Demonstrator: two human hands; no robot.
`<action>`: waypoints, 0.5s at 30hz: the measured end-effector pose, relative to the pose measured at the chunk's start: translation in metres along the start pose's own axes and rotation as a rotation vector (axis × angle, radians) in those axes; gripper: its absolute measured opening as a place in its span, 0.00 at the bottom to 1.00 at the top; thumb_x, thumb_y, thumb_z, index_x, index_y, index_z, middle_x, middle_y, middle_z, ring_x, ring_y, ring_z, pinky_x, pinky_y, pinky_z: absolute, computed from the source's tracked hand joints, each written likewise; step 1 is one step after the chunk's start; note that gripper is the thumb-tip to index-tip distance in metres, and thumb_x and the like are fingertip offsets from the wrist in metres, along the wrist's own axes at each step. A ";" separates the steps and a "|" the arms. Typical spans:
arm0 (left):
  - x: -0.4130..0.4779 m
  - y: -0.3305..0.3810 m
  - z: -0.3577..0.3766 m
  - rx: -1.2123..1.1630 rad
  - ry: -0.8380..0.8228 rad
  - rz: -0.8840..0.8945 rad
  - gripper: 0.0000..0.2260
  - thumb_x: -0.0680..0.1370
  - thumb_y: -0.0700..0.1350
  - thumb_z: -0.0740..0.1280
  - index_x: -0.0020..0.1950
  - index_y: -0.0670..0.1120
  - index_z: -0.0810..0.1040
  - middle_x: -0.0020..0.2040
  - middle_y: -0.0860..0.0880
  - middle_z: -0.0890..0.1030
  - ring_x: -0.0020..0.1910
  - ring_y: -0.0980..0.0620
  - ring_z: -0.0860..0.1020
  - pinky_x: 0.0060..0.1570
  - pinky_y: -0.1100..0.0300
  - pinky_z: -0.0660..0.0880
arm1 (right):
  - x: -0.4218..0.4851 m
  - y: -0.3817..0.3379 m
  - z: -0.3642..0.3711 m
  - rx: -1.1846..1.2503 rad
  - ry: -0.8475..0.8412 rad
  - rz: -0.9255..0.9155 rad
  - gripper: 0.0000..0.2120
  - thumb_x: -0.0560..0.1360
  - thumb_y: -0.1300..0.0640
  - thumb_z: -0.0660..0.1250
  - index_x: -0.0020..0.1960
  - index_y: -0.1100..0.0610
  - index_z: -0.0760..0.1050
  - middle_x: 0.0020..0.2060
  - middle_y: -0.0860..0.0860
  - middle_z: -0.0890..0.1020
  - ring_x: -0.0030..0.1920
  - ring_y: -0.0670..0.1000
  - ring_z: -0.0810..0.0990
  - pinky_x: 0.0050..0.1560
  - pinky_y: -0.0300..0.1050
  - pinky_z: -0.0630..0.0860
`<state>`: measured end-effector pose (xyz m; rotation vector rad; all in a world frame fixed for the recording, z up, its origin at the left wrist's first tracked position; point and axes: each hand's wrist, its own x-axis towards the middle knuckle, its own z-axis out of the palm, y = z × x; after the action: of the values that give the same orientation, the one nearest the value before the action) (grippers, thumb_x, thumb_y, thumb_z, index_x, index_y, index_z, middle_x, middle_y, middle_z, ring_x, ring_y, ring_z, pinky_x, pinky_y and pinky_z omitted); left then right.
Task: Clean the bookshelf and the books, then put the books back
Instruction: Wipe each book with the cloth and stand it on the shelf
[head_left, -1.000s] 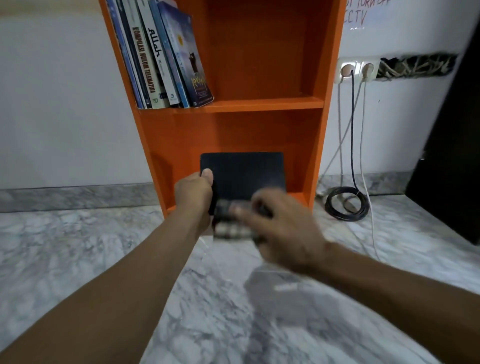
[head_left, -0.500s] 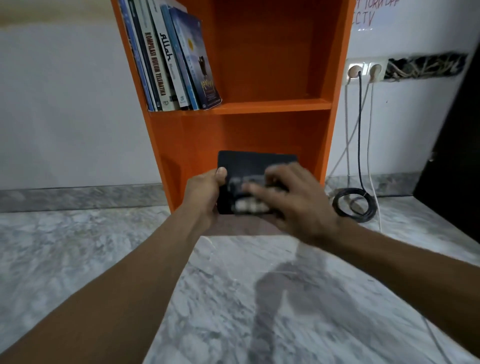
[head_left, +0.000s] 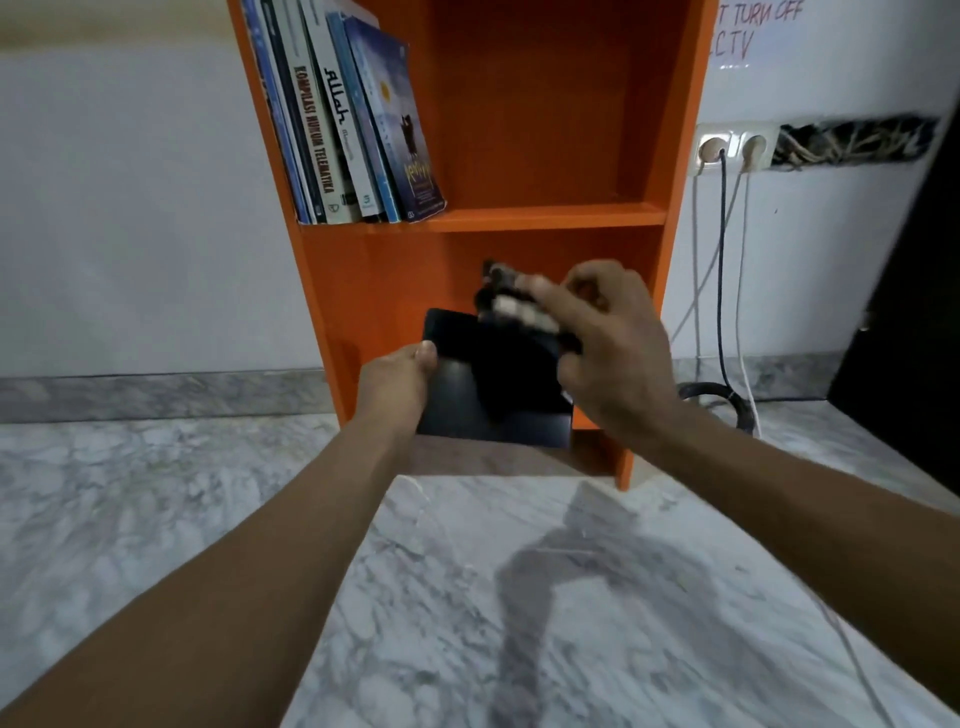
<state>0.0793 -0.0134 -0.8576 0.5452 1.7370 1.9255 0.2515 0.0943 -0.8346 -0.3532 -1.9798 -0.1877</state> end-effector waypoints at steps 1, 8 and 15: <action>-0.002 -0.001 0.002 0.004 -0.011 0.006 0.09 0.68 0.55 0.68 0.39 0.54 0.86 0.51 0.46 0.85 0.54 0.42 0.82 0.59 0.42 0.77 | 0.015 0.003 0.006 -0.070 0.019 0.120 0.24 0.70 0.66 0.62 0.63 0.54 0.78 0.48 0.60 0.76 0.43 0.61 0.72 0.38 0.57 0.73; -0.003 -0.002 0.005 -0.155 0.105 -0.005 0.10 0.77 0.50 0.68 0.39 0.49 0.83 0.47 0.49 0.85 0.51 0.46 0.82 0.57 0.43 0.78 | -0.113 -0.045 0.027 0.263 -0.584 -0.339 0.13 0.75 0.58 0.63 0.58 0.49 0.76 0.50 0.54 0.78 0.45 0.53 0.74 0.41 0.47 0.69; 0.005 -0.005 0.010 -0.005 0.163 0.045 0.11 0.77 0.50 0.66 0.36 0.50 0.78 0.41 0.51 0.79 0.46 0.47 0.77 0.53 0.49 0.75 | -0.140 -0.037 0.045 0.340 -0.916 -0.004 0.15 0.76 0.60 0.65 0.62 0.49 0.77 0.50 0.51 0.77 0.49 0.55 0.76 0.44 0.47 0.72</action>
<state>0.0817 -0.0026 -0.8613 0.4394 1.8329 2.0554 0.2549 0.0497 -0.9791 -0.2239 -2.8496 0.3789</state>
